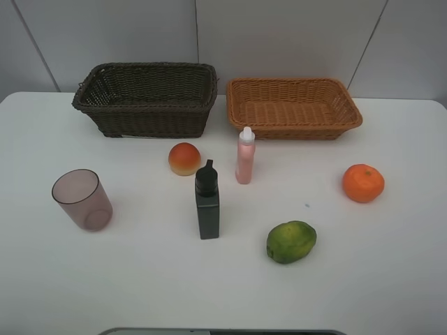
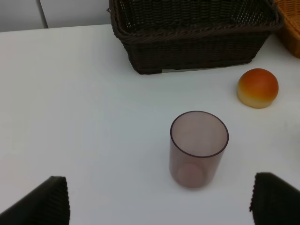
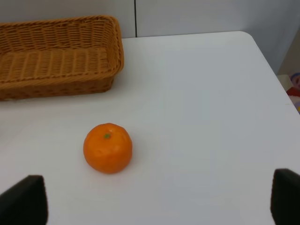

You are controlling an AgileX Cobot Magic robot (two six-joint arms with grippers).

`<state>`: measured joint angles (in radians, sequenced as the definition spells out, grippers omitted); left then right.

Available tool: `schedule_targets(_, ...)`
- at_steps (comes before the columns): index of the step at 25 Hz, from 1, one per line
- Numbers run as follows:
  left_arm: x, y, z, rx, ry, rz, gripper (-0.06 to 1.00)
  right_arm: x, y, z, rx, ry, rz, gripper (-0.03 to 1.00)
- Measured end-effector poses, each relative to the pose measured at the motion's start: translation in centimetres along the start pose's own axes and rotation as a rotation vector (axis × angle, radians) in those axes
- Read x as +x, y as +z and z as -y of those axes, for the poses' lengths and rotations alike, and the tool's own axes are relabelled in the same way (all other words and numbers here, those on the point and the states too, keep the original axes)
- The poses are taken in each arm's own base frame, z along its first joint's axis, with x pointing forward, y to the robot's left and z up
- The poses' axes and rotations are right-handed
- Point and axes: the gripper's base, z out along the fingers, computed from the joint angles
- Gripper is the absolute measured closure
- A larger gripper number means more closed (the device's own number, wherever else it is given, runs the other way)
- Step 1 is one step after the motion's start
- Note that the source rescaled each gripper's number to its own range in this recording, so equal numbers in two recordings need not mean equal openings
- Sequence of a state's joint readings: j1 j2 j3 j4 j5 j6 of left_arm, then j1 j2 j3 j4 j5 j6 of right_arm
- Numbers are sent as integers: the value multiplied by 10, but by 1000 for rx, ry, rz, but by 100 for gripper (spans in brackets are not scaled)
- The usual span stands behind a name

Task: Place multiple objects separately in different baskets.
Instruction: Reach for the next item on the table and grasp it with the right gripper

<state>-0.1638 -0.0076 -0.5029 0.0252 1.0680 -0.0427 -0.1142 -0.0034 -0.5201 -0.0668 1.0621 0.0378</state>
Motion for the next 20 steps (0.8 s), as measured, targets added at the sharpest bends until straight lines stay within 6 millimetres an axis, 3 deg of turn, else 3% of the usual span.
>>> schedule_targets(5,0,0,0,0,0,0,-6,-6,-1,0,0,0,-10,-3)
schedule_targets(12,0,0,0,0,0,0,-6,-68,12,0,10,-13,-122,-3)
schedule_targets(16,0,0,0,0,0,0,-6,-102,37,0,26,-31,-210,-3)
schedule_targets(20,0,0,0,0,0,0,-6,-120,74,-2,29,-46,-281,-3)
